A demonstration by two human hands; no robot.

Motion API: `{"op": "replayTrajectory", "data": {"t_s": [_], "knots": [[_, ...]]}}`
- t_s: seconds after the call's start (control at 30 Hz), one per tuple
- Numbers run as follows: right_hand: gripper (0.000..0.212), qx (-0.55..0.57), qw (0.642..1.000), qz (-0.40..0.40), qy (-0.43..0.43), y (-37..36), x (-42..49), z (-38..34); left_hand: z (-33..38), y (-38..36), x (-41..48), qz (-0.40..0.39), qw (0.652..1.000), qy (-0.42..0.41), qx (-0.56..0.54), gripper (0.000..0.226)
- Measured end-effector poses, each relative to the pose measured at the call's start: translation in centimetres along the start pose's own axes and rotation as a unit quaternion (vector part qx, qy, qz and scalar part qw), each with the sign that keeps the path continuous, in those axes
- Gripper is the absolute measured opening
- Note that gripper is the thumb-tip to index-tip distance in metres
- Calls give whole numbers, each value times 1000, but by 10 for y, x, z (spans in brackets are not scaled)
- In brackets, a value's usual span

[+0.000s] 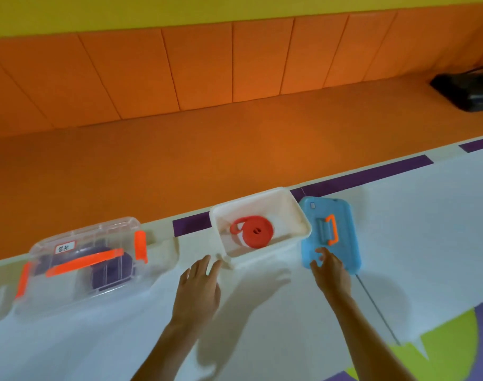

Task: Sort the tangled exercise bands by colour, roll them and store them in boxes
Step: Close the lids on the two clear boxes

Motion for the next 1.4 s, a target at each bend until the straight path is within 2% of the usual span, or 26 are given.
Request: {"op": "replayTrajectory", "data": {"t_s": [0.17,0.3,0.37,0.47,0.57,0.67,0.9,1.03,1.13,1.27,1.4], "knots": [[48,75,996,10,-47,36,69,31,48,-8,32,-33,997,44,-48,73],[61,173,980,-33,-93,43,113,49,57,-13,49,-56,992,87,-76,69],[50,247,961,-55,-109,41,132,56,60,-12,53,-50,991,103,-67,61],[13,344,928,-71,-124,38,144,60,63,-7,58,-30,988,137,-66,40],[23,389,909,-71,-130,33,149,64,61,-2,62,-16,983,163,-81,27],[18,381,918,-58,-95,35,150,64,58,1,66,-5,984,160,-74,27],[9,305,952,33,-6,73,149,44,53,-2,70,22,986,153,-60,27],[8,255,960,82,84,109,146,8,55,-1,66,57,989,130,-41,40],[11,239,952,64,182,118,136,-33,50,1,58,107,977,128,-135,49],[11,129,942,-10,310,100,113,-92,37,5,53,190,921,158,-302,56],[11,6,920,-79,384,59,90,-126,32,6,57,189,875,181,-408,60]]}}
Point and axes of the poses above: each hand's wrist, its own x-axis towards the middle knuckle, its own y-axis out of the back of the hand, z = x × y, the point moved 3 cm from there along x, towards the middle knuckle, and after that the axes turned 14 degrees about -z, right-handed, at the moved point
